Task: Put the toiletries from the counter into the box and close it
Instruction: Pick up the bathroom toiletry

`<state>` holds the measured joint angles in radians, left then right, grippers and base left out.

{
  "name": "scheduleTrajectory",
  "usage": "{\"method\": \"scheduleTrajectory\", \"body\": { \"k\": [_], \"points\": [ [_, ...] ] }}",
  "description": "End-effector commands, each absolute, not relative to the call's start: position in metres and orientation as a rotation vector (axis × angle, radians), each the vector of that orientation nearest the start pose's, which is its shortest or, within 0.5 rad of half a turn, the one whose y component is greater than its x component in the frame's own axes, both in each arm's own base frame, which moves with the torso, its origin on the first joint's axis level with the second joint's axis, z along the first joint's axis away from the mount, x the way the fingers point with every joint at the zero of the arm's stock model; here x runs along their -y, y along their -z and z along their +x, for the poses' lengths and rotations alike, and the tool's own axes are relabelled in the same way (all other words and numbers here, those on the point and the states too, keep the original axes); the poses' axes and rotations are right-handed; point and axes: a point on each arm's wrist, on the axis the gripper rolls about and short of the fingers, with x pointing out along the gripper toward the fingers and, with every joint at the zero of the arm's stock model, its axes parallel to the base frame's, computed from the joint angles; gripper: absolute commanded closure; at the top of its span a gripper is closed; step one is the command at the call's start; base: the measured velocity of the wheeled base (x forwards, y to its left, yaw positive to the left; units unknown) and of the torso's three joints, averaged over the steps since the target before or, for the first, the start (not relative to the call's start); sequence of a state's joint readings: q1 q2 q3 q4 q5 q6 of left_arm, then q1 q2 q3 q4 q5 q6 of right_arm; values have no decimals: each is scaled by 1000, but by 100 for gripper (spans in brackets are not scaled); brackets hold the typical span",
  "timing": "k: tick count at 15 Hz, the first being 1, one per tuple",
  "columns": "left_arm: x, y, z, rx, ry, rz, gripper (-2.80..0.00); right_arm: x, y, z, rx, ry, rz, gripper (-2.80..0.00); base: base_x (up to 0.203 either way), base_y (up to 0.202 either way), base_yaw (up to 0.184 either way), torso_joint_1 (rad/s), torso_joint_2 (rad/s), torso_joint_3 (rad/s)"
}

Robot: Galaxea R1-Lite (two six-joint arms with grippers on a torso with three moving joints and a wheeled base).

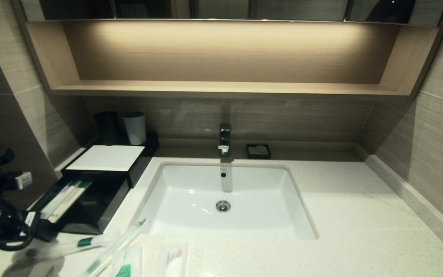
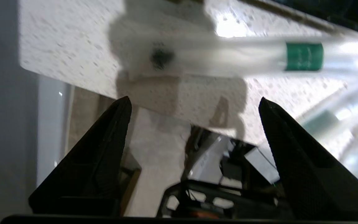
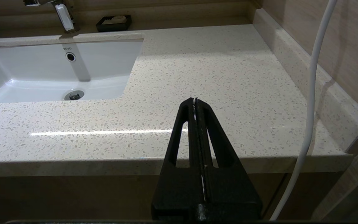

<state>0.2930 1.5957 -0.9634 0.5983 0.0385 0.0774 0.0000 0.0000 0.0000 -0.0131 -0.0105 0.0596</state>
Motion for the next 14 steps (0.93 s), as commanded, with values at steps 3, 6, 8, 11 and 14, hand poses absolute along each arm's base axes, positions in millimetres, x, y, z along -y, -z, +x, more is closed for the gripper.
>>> {"method": "scheduleTrajectory", "body": {
  "k": [3, 6, 8, 11, 14],
  "points": [
    [-75, -156, 220, -1424, -168, -200, -280, 0, -77, -23, 13, 10, 60, 0, 0, 0, 0, 0, 0, 0],
    [-84, -149, 224, -1440, -174, -204, -280, 0, -77, -23, 14, 9, 60, 0, 0, 0, 0, 0, 0, 0],
    [-93, -144, 227, -1432, -191, -214, -280, 0, -77, -23, 14, 10, 60, 0, 0, 0, 0, 0, 0, 0],
    [-106, -137, 236, -1371, -213, -202, -280, 0, -77, -23, 13, 10, 60, 0, 0, 0, 0, 0, 0, 0],
    [-112, -131, 242, -1347, -201, -171, -280, 0, -77, -23, 13, 9, 60, 0, 0, 0, 0, 0, 0, 0]
  ]
}}
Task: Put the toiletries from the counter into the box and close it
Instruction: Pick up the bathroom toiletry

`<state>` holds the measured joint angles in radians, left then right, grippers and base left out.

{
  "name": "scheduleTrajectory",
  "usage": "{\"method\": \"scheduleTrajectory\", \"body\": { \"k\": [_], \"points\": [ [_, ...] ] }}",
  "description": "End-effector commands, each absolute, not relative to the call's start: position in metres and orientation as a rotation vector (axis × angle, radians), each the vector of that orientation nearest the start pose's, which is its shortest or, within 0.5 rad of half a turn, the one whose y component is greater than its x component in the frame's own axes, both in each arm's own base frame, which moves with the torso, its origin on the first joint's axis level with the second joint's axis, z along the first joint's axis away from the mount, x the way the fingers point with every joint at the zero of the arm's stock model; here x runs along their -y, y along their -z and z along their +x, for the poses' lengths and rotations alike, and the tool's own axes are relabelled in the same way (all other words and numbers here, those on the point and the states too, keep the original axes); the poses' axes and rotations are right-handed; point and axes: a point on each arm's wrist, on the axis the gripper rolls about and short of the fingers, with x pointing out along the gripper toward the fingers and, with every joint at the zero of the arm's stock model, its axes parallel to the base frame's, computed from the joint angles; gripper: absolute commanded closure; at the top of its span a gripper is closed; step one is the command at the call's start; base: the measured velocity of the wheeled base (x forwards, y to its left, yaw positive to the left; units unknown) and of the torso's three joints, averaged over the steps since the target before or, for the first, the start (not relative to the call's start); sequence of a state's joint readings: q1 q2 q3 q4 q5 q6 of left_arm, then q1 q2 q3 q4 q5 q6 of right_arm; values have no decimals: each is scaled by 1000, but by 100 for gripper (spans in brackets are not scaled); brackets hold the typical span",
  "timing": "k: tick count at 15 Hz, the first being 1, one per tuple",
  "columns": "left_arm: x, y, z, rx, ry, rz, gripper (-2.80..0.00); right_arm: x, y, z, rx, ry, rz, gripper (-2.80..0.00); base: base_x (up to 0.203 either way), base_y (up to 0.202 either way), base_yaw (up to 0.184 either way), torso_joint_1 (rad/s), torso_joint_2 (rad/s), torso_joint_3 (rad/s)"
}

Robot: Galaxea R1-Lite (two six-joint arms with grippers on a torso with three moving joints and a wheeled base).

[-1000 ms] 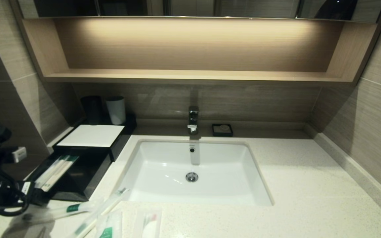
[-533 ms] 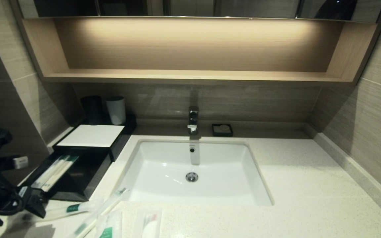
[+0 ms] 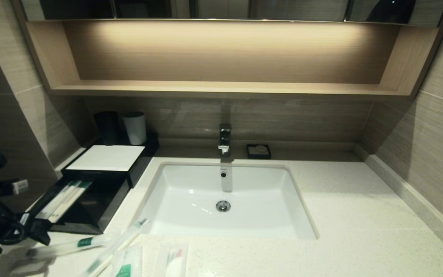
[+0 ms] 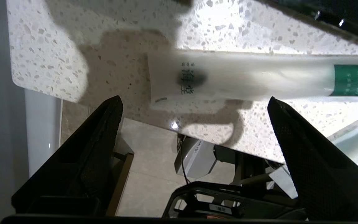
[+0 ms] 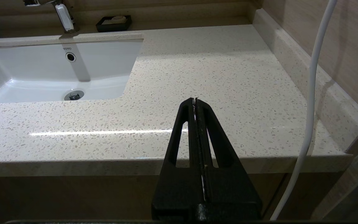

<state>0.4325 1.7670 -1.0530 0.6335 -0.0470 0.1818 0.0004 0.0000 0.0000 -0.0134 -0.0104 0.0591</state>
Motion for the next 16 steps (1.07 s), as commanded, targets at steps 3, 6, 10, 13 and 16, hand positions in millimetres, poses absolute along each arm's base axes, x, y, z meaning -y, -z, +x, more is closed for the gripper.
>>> {"method": "scheduleTrajectory", "body": {
  "k": [3, 6, 10, 13, 16],
  "points": [
    [-114, -126, 244, -1345, -180, -150, -280, 0, -77, -23, 14, 10, 60, 0, 0, 0, 0, 0, 0, 0],
    [-112, -125, 242, -1350, -176, -153, -280, 0, -77, -23, 13, 10, 60, 0, 0, 0, 0, 0, 0, 0],
    [-102, -139, 231, -1320, -299, -304, -280, 0, -77, -23, 14, 9, 60, 0, 0, 0, 0, 0, 0, 0],
    [-71, -152, 228, -1288, -489, -586, -280, 0, -77, -23, 13, 9, 60, 0, 0, 0, 0, 0, 0, 0],
    [-57, -148, 226, -1265, -622, -772, -280, 0, -77, -23, 13, 9, 60, 0, 0, 0, 0, 0, 0, 0]
  ]
}}
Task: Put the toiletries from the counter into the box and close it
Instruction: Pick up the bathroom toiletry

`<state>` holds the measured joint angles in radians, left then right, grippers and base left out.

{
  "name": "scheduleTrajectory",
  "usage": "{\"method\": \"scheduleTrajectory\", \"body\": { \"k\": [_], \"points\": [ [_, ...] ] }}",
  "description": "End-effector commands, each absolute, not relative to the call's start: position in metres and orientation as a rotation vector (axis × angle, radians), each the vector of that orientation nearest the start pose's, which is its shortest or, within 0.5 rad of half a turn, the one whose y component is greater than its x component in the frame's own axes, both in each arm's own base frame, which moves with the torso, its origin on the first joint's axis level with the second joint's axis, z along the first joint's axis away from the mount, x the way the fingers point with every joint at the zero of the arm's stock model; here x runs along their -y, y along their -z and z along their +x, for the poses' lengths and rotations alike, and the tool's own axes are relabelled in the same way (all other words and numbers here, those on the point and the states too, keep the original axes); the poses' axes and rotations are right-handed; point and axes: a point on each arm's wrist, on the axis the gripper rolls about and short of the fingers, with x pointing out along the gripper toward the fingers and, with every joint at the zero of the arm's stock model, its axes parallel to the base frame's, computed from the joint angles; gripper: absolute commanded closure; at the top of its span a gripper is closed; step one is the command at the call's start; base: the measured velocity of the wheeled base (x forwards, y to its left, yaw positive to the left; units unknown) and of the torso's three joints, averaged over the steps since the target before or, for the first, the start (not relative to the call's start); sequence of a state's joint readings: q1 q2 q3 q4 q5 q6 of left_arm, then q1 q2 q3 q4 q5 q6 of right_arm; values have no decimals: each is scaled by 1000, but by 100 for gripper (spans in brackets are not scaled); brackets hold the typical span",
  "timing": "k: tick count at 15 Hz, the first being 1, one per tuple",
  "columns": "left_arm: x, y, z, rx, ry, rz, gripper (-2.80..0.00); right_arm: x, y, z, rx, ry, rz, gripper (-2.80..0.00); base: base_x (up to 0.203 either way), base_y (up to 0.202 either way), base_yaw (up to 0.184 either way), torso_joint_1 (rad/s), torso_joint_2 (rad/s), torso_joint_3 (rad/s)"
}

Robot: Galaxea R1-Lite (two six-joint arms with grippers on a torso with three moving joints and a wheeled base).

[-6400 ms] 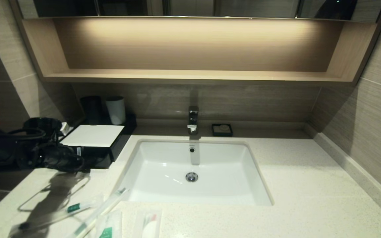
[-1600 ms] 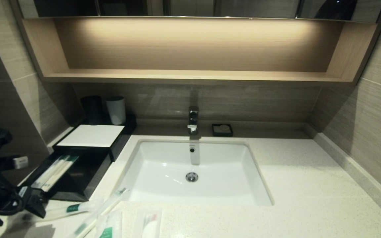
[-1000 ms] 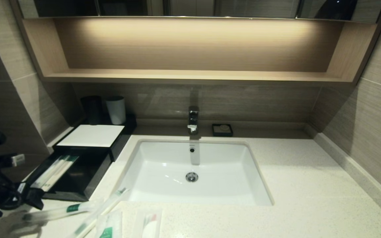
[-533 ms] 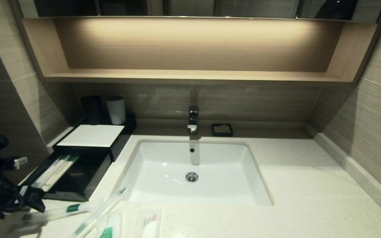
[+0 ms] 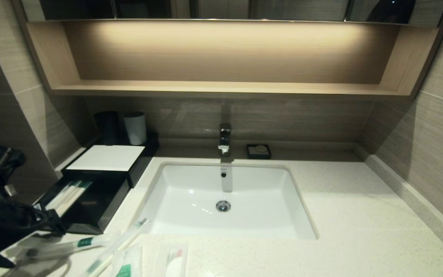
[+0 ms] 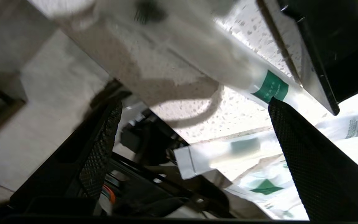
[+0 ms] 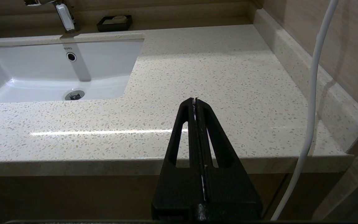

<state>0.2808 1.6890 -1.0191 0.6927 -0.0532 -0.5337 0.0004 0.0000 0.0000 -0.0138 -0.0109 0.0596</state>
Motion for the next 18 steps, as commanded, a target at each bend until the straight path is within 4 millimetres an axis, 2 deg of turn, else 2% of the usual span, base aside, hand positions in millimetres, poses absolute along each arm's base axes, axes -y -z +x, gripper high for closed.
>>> {"method": "scheduleTrajectory", "body": {
  "k": [1, 3, 5, 7, 9, 14, 18],
  "points": [
    [-54, -146, 223, -1290, -586, -728, -280, 0, -77, -23, 13, 10, 60, 0, 0, 0, 0, 0, 0, 0],
    [-66, -142, 218, -1336, -408, -481, -280, 0, -77, -23, 13, 9, 60, 0, 0, 0, 0, 0, 0, 0],
    [-97, -136, 208, -1386, -218, -184, -280, 0, -77, -23, 13, 10, 60, 0, 0, 0, 0, 0, 0, 0],
    [-126, -135, 202, -1383, -98, 34, -280, 0, -77, -23, 14, 9, 60, 0, 0, 0, 0, 0, 0, 0],
    [-145, -137, 203, -1357, -22, 195, -280, 0, -77, -23, 15, 9, 60, 0, 0, 0, 0, 0, 0, 0],
    [-156, -134, 207, -1275, 301, 476, -280, 0, -77, -23, 13, 9, 60, 0, 0, 0, 0, 0, 0, 0],
    [-155, -132, 214, -1167, 519, 655, -280, 0, -77, -23, 14, 10, 60, 0, 0, 0, 0, 0, 0, 0]
  ]
}}
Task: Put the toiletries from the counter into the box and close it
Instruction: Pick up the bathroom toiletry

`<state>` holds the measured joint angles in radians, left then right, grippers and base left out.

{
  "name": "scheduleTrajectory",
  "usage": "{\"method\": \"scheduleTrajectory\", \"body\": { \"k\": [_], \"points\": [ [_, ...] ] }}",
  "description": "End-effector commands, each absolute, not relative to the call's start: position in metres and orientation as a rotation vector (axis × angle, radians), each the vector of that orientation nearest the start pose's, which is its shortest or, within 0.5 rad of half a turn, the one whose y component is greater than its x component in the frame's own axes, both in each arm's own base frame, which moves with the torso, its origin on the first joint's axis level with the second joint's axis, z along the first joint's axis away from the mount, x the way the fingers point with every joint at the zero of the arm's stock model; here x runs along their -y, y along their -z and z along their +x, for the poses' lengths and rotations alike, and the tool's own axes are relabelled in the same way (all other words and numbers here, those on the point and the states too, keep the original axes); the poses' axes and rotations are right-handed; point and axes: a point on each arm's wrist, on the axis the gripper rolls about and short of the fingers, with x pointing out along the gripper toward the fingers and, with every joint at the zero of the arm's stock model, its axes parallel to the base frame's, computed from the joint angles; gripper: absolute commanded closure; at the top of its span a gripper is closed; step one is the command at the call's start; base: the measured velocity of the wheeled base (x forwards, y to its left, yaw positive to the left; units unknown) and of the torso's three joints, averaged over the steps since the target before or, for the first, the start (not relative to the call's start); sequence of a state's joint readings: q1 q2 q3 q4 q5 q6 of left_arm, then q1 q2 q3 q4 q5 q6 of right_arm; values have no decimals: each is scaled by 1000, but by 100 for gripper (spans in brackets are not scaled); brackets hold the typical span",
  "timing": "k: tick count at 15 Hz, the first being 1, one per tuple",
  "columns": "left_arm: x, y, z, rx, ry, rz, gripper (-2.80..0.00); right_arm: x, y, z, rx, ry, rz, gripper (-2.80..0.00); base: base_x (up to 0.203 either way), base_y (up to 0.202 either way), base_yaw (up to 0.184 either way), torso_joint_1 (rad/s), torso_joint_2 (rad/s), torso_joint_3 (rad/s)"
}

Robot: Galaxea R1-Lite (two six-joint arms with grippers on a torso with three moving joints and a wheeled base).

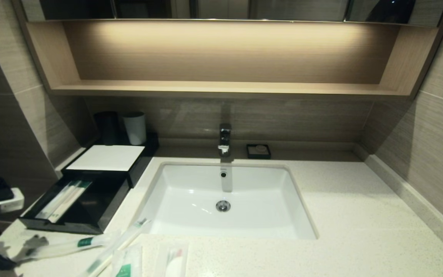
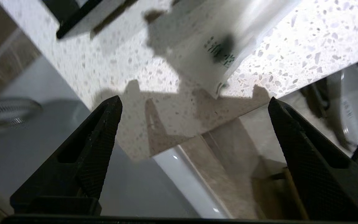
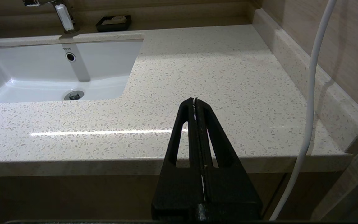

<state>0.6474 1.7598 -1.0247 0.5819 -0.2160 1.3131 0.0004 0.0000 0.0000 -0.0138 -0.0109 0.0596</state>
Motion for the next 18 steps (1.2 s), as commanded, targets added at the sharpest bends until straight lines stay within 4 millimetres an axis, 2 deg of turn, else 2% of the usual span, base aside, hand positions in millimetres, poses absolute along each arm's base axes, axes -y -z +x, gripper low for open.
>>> {"method": "scheduleTrajectory", "body": {
  "k": [1, 6, 18],
  "points": [
    [-154, -131, 213, -1166, 566, 686, -280, 0, -77, -23, 14, 10, 60, 0, 0, 0, 0, 0, 0, 0],
    [-144, -121, 227, -1171, 718, 739, -280, 0, -77, -23, 13, 10, 60, 0, 0, 0, 0, 0, 0, 0],
    [-135, -111, 239, -1217, 797, 745, -280, 0, -77, -23, 14, 9, 60, 0, 0, 0, 0, 0, 0, 0]
  ]
}}
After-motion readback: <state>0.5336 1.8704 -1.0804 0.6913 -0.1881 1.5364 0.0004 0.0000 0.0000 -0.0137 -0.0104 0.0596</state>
